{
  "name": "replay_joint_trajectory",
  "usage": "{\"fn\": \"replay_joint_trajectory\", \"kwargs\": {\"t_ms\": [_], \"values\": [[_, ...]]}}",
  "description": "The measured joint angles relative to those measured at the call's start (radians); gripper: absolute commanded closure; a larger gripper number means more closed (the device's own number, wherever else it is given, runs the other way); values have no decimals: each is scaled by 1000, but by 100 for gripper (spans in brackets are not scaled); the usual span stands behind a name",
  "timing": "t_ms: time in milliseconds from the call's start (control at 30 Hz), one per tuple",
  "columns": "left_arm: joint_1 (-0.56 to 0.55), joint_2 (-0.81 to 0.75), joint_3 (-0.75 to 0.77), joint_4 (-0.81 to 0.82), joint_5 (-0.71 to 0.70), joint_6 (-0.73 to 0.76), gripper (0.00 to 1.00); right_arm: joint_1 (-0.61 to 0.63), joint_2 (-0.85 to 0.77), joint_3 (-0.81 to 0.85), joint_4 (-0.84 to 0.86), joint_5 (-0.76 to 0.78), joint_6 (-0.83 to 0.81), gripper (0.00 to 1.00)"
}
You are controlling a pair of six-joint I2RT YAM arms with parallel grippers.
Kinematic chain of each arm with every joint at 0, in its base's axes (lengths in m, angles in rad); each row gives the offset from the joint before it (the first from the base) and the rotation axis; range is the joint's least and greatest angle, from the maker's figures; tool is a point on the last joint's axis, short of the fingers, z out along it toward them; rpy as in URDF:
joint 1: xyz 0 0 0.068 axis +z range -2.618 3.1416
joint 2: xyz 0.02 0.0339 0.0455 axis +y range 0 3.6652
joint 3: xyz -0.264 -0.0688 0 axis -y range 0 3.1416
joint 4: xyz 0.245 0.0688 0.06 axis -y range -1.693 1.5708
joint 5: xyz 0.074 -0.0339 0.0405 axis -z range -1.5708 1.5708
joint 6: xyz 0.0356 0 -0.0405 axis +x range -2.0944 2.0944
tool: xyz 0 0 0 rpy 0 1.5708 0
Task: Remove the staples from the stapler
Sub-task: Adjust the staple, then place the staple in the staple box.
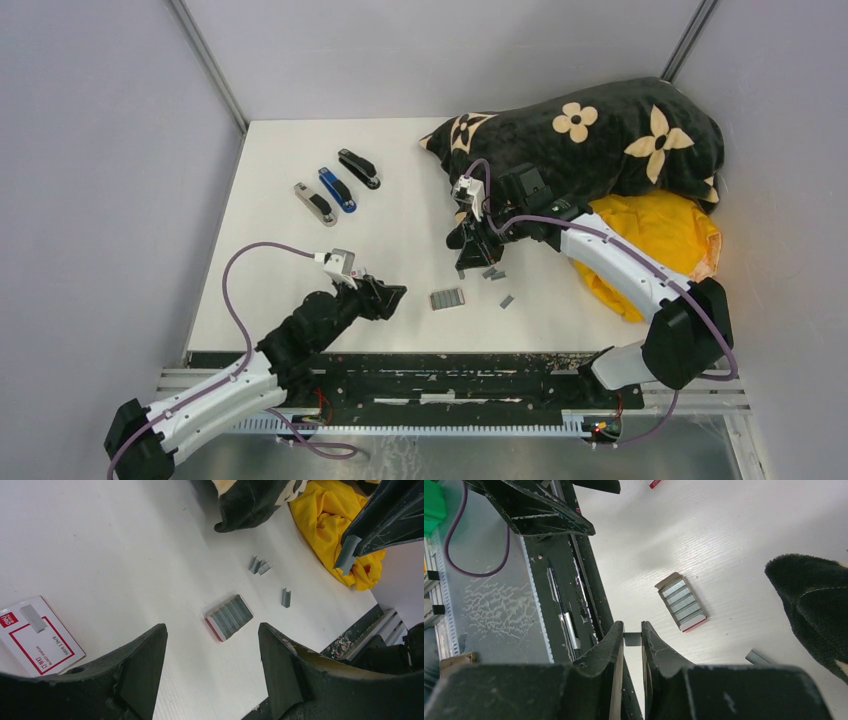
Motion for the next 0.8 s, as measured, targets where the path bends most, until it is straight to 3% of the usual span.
{"fn": "replay_joint_trajectory", "kwargs": {"t_ms": [267, 500, 800], "values": [[0, 19, -2, 19, -25, 3, 22, 6, 6, 0, -8, 27, -10, 79], [0, -2, -27, 35, -81, 6, 0, 19, 24, 0, -10, 56, -10, 79], [0, -108, -84, 35, -187, 17, 1, 29, 60, 39, -43, 108, -14, 79]]}}
